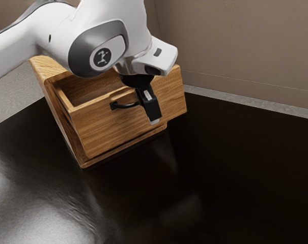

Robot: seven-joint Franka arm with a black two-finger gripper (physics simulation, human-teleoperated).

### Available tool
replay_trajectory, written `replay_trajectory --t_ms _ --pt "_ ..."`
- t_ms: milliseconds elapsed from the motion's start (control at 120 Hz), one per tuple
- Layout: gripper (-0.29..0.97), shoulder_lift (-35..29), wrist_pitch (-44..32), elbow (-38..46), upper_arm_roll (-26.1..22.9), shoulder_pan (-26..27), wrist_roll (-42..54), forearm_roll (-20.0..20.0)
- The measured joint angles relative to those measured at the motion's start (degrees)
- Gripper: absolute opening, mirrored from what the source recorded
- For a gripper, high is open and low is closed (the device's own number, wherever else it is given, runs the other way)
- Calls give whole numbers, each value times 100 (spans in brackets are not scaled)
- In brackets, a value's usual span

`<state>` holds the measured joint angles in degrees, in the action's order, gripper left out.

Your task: Pull the drawer handle with one arm to open the drawer

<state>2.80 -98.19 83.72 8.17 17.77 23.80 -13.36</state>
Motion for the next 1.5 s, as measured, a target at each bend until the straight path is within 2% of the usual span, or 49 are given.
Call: replay_trajectory --t_ms 142,608,1000,1183,1400,1433,1500 --pt "58 -118 -42 108 0 166 -70 -4" --pt "69 -401 -184 490 -44 247 -296 -26" --pt "65 -632 -373 876 -65 313 -475 -34" --pt "68 -734 -472 1028 -68 518 -551 -34" --pt "67 -718 -453 608 -77 504 -585 -92" --pt "67 -697 -327 314 -205 408 -579 -131" --pt "67 -690 10 -247 -814 193 -489 -358"
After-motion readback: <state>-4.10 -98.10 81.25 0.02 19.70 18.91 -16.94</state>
